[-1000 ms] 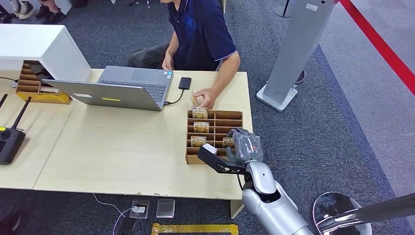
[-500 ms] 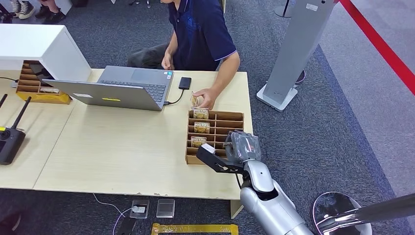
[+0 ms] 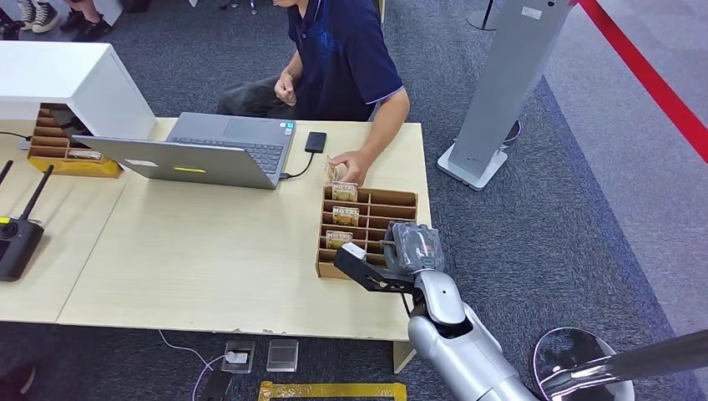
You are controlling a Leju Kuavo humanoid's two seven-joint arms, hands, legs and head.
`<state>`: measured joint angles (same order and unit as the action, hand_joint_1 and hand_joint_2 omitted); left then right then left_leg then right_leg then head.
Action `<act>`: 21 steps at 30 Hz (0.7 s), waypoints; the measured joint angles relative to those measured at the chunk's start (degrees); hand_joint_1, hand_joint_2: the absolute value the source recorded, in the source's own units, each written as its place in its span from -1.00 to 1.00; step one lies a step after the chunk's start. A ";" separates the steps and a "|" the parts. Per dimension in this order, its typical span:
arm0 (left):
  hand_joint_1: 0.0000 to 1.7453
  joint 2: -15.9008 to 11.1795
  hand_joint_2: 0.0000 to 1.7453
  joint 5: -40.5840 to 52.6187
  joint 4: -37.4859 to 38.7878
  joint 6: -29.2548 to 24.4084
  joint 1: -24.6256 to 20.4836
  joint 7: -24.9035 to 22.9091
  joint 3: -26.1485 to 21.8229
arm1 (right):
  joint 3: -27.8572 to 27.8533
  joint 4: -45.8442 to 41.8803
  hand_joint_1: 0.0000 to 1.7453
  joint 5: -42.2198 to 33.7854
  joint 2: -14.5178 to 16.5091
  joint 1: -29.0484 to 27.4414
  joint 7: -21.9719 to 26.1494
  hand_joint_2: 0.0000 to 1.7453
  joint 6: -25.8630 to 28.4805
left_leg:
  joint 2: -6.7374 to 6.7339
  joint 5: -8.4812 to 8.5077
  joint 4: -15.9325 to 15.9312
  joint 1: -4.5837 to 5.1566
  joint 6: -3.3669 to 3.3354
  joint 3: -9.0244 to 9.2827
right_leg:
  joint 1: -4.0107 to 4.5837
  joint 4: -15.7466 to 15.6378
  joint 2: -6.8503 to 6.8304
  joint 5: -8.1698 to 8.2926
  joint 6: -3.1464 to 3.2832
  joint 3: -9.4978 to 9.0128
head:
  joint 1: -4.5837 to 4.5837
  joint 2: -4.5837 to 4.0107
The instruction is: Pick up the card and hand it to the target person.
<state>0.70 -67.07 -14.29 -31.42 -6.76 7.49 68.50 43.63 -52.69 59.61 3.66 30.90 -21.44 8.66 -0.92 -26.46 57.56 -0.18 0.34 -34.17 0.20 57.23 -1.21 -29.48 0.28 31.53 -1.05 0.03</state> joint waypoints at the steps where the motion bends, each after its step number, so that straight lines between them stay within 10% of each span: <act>1: -1.00 0.00 -1.00 -0.01 0.00 -0.03 0.00 0.04 0.00 | 0.01 -0.05 0.77 0.18 0.03 0.01 0.00 1.00 -0.07 | 0.00 0.00 0.00 0.00 0.00 0.00 | 0.00 0.00 0.00 0.00 0.00 0.00 | 0.00 0.00; 21: -1.00 -0.19 -1.00 -0.60 0.00 -0.31 0.12 0.61 -0.02 | -0.08 -17.43 1.00 -4.83 -3.04 -1.11 2.52 1.00 -8.63 | -0.01 0.00 0.00 0.00 0.00 0.00 | 0.00 0.00 0.00 0.00 0.00 0.03 | -0.02 0.00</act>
<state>0.51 -67.67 -14.29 -31.73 -6.64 8.10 68.48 43.55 -70.12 54.78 0.62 29.79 -18.92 0.03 -0.93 -26.46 57.56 -0.18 0.34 -34.17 0.20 57.23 -1.21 -29.49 0.28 31.56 -1.07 0.03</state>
